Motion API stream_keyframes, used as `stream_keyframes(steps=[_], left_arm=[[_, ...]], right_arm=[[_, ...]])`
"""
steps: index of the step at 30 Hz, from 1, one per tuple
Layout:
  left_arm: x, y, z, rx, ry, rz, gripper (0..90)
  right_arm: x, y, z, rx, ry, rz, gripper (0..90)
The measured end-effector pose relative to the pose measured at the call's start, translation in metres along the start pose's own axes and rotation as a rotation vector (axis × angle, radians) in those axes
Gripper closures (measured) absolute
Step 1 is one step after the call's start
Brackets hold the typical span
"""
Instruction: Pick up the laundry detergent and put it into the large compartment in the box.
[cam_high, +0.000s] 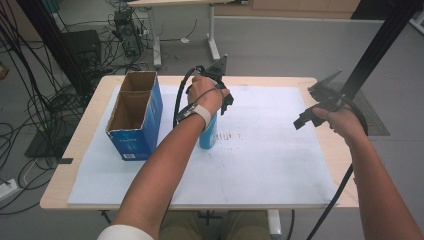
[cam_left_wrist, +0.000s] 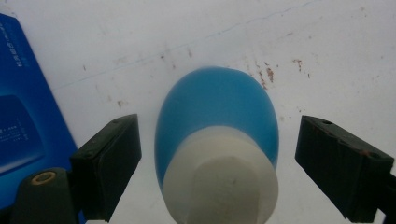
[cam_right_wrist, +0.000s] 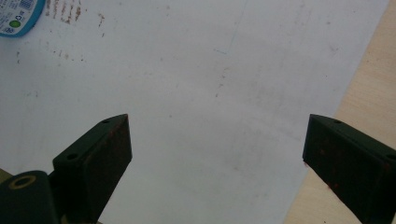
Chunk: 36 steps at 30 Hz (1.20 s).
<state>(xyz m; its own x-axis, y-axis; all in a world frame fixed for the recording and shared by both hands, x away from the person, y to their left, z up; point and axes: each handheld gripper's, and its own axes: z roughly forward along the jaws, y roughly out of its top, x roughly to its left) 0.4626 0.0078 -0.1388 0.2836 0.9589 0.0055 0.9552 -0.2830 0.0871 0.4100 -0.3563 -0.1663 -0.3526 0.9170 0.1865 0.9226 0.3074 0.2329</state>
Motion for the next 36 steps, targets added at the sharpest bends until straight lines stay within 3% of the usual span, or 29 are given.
stream_keyframes(steps=[36], left_arm=[[0.0,0.003,0.021,0.006,0.024,0.005,20.4]], right_arm=[[-0.007,-0.002,0.009,0.008,0.014,0.014,8.1]])
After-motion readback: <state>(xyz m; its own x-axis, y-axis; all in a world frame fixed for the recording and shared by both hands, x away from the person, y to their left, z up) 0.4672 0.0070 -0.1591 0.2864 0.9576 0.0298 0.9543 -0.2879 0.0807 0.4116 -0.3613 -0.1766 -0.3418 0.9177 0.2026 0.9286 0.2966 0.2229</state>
